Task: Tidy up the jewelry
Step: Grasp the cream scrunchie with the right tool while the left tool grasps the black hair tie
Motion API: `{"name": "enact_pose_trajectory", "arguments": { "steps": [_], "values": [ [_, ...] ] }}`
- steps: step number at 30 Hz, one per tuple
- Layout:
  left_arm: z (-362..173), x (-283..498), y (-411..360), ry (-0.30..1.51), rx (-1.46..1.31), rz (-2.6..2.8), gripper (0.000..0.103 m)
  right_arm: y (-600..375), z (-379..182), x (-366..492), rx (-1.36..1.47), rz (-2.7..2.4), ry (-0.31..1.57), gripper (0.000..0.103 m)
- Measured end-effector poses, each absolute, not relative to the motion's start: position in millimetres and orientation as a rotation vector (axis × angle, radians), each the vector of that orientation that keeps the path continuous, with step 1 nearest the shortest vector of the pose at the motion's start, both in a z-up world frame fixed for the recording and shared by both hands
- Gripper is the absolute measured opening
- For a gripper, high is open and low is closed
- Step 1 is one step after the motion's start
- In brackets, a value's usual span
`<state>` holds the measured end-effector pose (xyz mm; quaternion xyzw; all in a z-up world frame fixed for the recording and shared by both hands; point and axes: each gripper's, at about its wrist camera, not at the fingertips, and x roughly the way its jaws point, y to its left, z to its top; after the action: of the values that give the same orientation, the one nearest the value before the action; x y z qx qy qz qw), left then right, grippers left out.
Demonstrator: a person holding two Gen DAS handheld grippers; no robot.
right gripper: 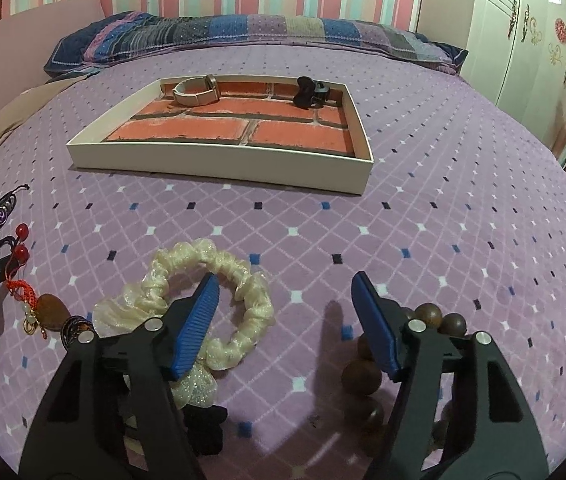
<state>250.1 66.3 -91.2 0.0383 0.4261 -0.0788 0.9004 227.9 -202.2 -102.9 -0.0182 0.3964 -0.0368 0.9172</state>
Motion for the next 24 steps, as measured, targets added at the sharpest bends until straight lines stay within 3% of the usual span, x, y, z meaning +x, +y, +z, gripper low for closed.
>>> {"name": "enact_pose_trajectory", "arguments": {
  "steps": [5,7,19,24],
  "values": [
    [-92.0,252.8,70.1,0.88,0.055,-0.18,0.062,-202.8,-105.4,229.0,-0.026,-0.065,0.824,0.057],
    [-91.9,252.5,71.4,0.878,0.051,-0.177,0.051,-203.1,-107.1,230.4,-0.014,-0.052,0.832,0.047],
    [-89.4,252.2,77.7,0.876,0.028,-0.158,0.008,-199.4,-107.6,231.1,0.013,0.009,0.844,0.021],
    [-87.5,250.6,77.3,0.871,0.024,-0.154,0.006,-200.2,-105.3,230.5,0.019,0.02,0.835,0.018]
  ]
}}
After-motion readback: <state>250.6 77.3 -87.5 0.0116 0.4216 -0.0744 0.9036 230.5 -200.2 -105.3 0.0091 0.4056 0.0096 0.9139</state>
